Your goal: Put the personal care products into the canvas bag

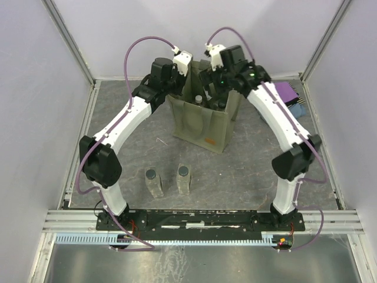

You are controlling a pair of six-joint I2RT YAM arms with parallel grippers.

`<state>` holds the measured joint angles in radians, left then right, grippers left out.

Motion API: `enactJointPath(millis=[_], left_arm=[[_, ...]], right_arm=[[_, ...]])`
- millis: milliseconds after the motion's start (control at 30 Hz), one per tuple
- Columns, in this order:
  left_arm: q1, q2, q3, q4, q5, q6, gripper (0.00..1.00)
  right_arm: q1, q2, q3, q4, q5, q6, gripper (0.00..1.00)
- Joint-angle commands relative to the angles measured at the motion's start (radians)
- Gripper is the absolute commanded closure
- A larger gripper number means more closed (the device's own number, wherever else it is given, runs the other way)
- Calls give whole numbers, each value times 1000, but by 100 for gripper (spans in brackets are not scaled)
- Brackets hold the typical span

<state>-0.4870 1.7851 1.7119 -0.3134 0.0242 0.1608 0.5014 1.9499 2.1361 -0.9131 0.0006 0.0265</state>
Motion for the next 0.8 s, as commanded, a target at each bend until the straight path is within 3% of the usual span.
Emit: enactJointPath(millis=[0,200,433,767], left_arm=[[25,23,36,86,42,-41,97],[40,38,35,81,35,-27,97],[48,48,46,57,35,-25,97],[61,34,31,43,97,-66,97]], right_arm=[[-2,-174,35,-17,11,4,0],[49,-259,25,-163,102,13,0],[231,-371,-91,-188,122,75,0],[387,-642,-646,132,-213,7,0]])
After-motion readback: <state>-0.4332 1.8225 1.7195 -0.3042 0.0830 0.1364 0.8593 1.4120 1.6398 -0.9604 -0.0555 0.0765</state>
